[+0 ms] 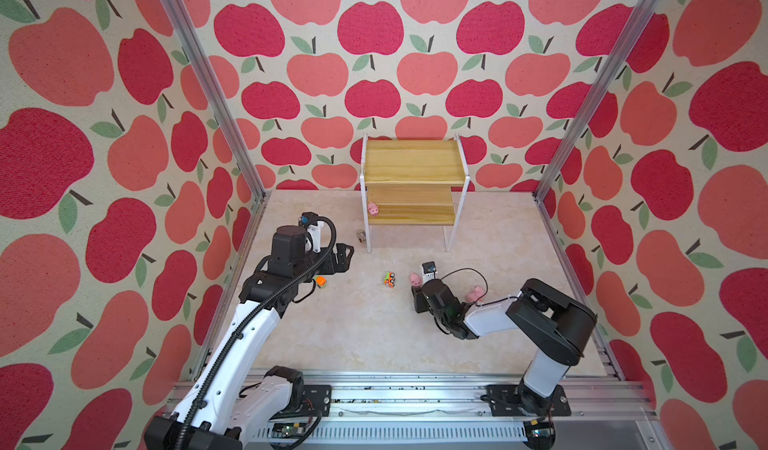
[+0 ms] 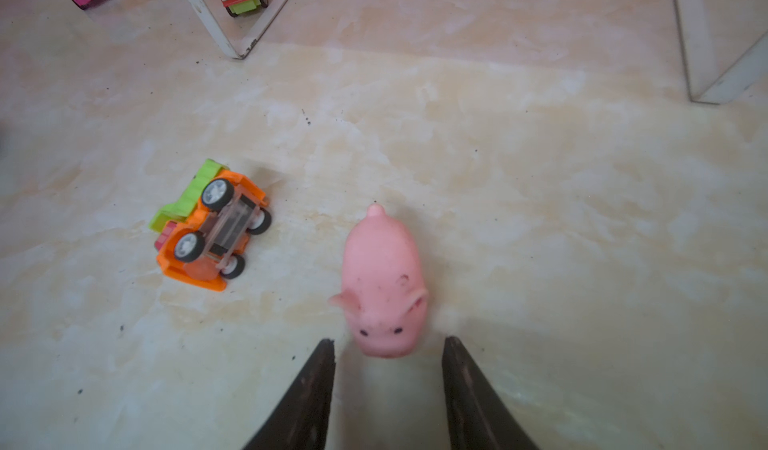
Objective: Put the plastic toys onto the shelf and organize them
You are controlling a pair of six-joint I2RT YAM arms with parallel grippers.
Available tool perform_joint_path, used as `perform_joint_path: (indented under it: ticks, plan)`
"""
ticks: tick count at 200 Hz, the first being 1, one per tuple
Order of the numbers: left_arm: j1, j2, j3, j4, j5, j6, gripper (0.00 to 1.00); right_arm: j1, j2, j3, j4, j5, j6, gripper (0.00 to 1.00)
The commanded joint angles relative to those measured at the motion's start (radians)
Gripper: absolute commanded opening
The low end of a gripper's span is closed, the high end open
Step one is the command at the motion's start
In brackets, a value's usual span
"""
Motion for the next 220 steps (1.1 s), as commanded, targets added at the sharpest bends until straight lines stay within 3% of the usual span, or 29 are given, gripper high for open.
perform_joint_path:
  ticks: [1, 38, 69, 103, 147, 220]
  plan:
    - [-0.004, -0.015, -0.009, 0.004, -0.013, 0.021, 0.99, -0.01, 0.022, 0.022, 0.021, -0.017, -0.025, 0.44]
    - [-0.008, -0.02, -0.01, 0.005, -0.015, 0.025, 0.99, -0.019, 0.048, 0.038, 0.056, -0.076, -0.061, 0.37]
    - [-0.011, -0.024, -0.012, 0.007, -0.019, 0.028, 0.99, -0.022, 0.057, 0.057, 0.044, -0.093, -0.093, 0.23]
    - [-0.011, -0.024, -0.012, 0.006, -0.025, 0.031, 0.99, -0.022, 0.028, 0.047, 0.045, -0.105, -0.12, 0.15]
    - [-0.013, -0.02, -0.012, 0.008, -0.025, 0.032, 0.99, -0.021, -0.033, 0.032, 0.029, -0.128, -0.141, 0.08]
    - [-0.013, -0.012, -0.013, 0.012, -0.013, 0.027, 0.99, -0.004, -0.166, 0.098, -0.092, -0.102, -0.131, 0.08]
